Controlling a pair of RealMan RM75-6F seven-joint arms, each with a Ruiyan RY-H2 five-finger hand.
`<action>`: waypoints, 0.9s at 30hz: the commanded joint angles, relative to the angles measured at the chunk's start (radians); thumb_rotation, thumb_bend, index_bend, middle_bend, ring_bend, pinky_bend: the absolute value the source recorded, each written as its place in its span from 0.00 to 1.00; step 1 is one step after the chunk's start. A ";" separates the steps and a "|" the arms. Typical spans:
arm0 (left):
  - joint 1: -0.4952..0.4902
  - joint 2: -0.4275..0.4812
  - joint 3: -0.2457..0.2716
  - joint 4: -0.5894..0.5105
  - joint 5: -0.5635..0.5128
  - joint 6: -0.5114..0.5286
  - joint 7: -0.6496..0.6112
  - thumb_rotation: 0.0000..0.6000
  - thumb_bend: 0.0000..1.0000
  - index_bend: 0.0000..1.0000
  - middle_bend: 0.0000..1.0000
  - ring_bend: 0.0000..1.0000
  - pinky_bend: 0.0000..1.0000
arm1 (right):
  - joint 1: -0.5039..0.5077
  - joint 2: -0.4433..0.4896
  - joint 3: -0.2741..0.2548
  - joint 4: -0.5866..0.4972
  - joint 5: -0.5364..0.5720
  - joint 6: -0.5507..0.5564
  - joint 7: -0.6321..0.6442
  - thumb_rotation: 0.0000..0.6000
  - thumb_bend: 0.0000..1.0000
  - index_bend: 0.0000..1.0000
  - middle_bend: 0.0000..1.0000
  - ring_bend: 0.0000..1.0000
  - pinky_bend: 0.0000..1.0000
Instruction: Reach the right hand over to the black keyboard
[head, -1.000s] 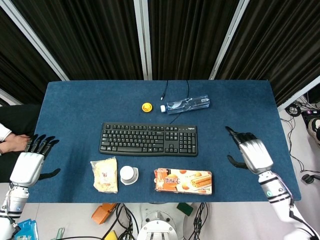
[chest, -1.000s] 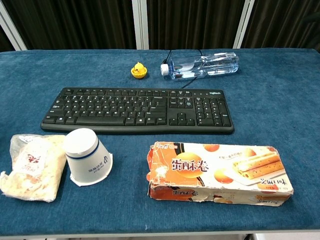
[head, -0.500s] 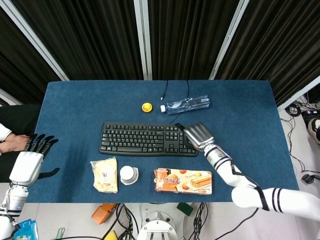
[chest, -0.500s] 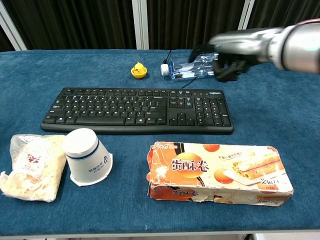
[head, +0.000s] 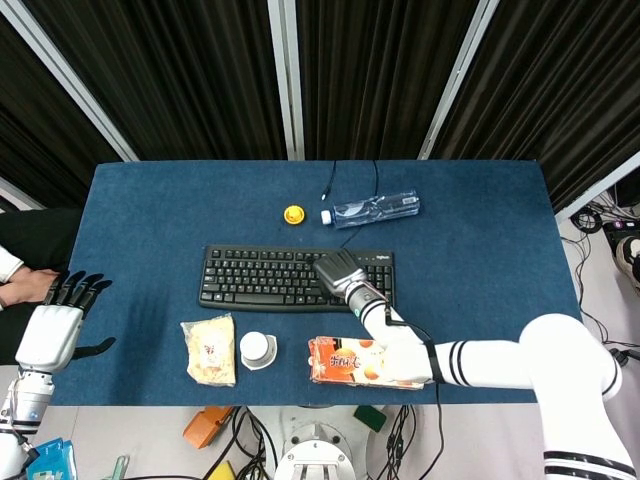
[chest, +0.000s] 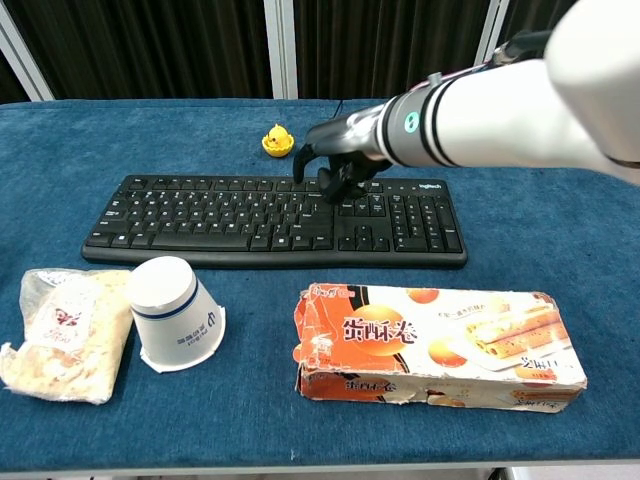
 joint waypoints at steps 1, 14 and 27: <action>0.000 0.000 -0.001 0.001 -0.001 0.000 -0.001 1.00 0.12 0.17 0.14 0.08 0.00 | 0.026 -0.019 -0.016 0.020 0.025 0.000 -0.001 0.73 1.00 0.23 0.89 1.00 0.98; 0.006 0.000 -0.001 0.005 -0.007 0.005 -0.001 1.00 0.12 0.17 0.14 0.08 0.00 | 0.079 -0.041 -0.061 0.067 0.085 -0.017 0.028 0.73 1.00 0.23 0.89 1.00 0.98; 0.013 0.005 -0.006 0.008 -0.008 0.020 -0.006 1.00 0.12 0.17 0.14 0.08 0.00 | 0.027 0.112 -0.056 -0.141 -0.081 0.153 0.110 0.71 0.98 0.20 0.89 1.00 0.96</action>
